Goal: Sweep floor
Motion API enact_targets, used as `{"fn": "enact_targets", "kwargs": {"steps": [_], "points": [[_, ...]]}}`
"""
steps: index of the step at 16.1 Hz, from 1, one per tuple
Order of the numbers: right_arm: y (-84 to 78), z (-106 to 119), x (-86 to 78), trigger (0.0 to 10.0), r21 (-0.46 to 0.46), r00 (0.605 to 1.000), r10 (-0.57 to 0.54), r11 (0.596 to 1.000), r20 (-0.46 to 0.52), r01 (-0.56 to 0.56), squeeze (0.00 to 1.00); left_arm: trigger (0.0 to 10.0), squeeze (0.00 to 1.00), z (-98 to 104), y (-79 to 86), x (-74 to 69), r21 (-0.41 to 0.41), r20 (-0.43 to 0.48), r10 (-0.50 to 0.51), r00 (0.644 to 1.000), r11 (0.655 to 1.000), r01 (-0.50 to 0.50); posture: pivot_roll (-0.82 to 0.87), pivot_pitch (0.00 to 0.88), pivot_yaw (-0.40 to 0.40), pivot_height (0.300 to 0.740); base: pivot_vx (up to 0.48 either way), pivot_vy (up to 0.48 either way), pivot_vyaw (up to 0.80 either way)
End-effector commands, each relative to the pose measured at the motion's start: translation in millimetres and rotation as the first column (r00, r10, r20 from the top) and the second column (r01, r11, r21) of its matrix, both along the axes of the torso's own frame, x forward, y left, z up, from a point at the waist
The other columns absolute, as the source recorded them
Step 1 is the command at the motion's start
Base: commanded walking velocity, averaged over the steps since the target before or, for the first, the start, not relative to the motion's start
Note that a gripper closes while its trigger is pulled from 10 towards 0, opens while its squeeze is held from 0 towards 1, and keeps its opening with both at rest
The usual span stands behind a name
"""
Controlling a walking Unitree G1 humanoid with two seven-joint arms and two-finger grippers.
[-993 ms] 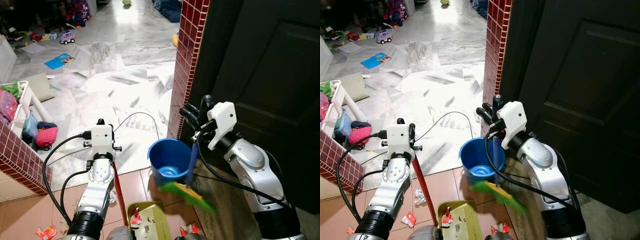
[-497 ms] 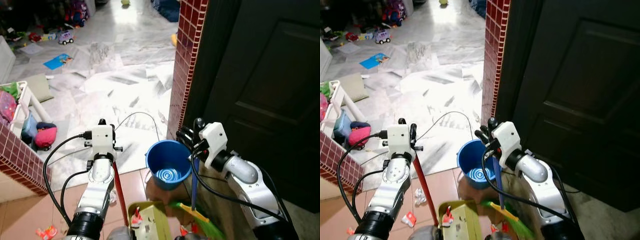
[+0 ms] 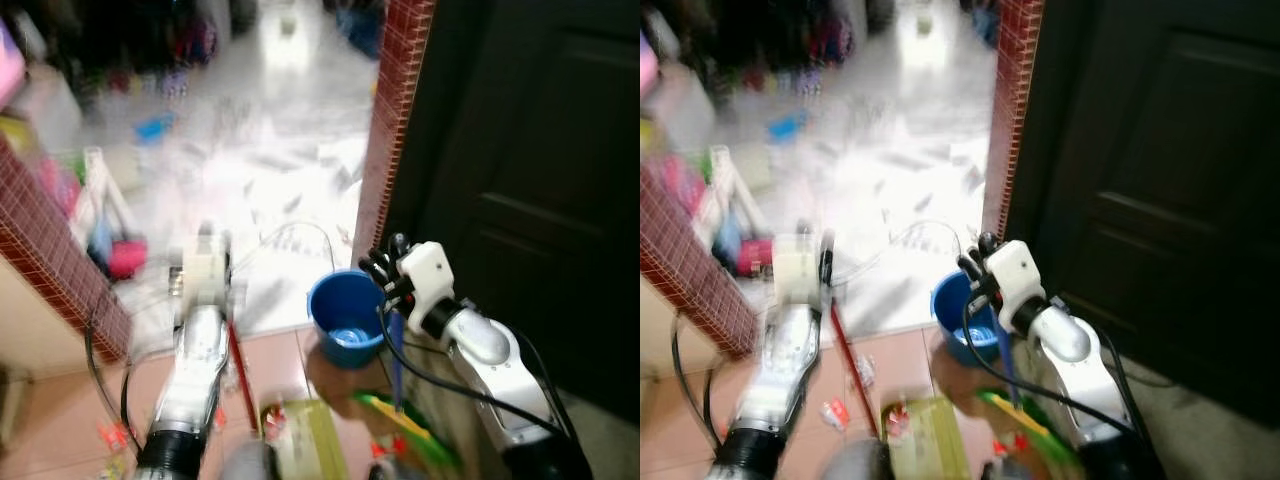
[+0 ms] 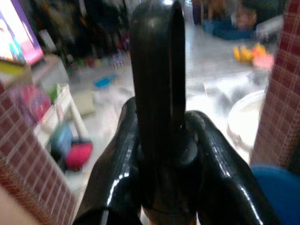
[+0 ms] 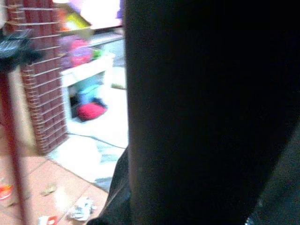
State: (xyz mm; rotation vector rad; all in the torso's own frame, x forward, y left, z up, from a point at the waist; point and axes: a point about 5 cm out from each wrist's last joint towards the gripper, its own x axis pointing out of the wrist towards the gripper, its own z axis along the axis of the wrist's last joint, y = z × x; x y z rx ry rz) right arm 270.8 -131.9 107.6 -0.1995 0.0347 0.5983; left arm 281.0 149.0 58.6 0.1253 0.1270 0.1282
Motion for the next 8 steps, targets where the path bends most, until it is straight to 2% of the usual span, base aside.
{"fn": "enact_targets", "kwargs": {"steps": [1, 8], "points": [[-5.6, 1.8, 5.5, 10.0, -0.028, 0.999, -0.048, 0.998, 0.015, 0.049, 0.00, 10.0, 0.00, -13.3, 7.1, -3.1, 0.100, -0.092, -0.021, 0.995, 0.995, 0.031, -0.06, 0.000, 0.032, 0.740, -0.247, 0.000, 0.00], [-9.6, -4.9, 10.7, 10.0, -0.037, 0.988, -0.154, 0.987, 0.006, 0.154, 0.00, 10.0, 0.00, -7.5, 14.1, 0.8, 0.090, -0.063, 0.039, 0.997, 0.995, -0.034, -0.06, 0.000, 0.030, 0.740, 0.000, 0.000, 0.00]]}}
